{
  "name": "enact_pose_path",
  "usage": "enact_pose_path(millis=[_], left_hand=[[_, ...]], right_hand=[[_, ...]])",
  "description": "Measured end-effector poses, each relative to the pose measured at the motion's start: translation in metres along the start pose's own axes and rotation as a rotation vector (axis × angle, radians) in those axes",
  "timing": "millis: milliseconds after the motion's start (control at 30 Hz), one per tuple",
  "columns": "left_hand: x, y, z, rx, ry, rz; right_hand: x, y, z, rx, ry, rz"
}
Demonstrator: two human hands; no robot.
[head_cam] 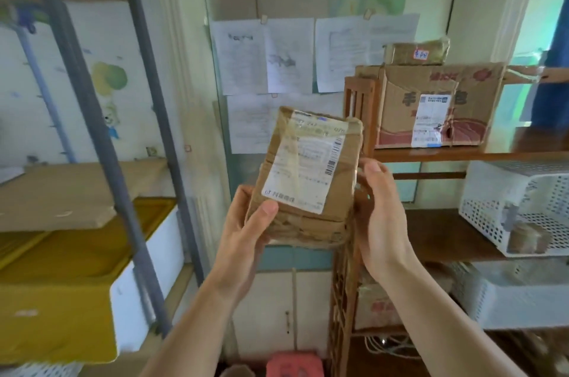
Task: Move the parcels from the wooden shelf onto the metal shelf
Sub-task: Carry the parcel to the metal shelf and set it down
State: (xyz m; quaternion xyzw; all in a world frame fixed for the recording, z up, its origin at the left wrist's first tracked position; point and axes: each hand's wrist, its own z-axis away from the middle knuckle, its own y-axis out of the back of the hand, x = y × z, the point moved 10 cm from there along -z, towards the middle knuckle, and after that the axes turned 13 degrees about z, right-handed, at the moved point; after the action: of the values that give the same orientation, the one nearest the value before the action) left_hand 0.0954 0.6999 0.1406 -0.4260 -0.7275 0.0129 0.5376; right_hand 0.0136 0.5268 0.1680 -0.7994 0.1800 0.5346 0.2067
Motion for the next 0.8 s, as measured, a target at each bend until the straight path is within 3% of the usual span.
enact_pose_path(millis=[433, 600, 700, 800], left_hand=[[0.076, 0.078, 0.043, -0.039, 0.062, -0.031], [0.121, 0.128, 0.056, 0.036, 0.014, -0.002], [0.144, 0.155, 0.061, 0.058, -0.02, -0.004], [0.159, 0.181, 0.065, 0.012, 0.028, -0.033]], right_hand=[[-0.025, -0.123, 0.033, -0.134, 0.161, 0.143], [-0.018, -0.156, 0.068, 0.044, 0.23, 0.183], [-0.004, -0.215, 0.103, -0.125, 0.3, 0.243], [0.003, -0.243, 0.11, -0.06, 0.314, 0.273]])
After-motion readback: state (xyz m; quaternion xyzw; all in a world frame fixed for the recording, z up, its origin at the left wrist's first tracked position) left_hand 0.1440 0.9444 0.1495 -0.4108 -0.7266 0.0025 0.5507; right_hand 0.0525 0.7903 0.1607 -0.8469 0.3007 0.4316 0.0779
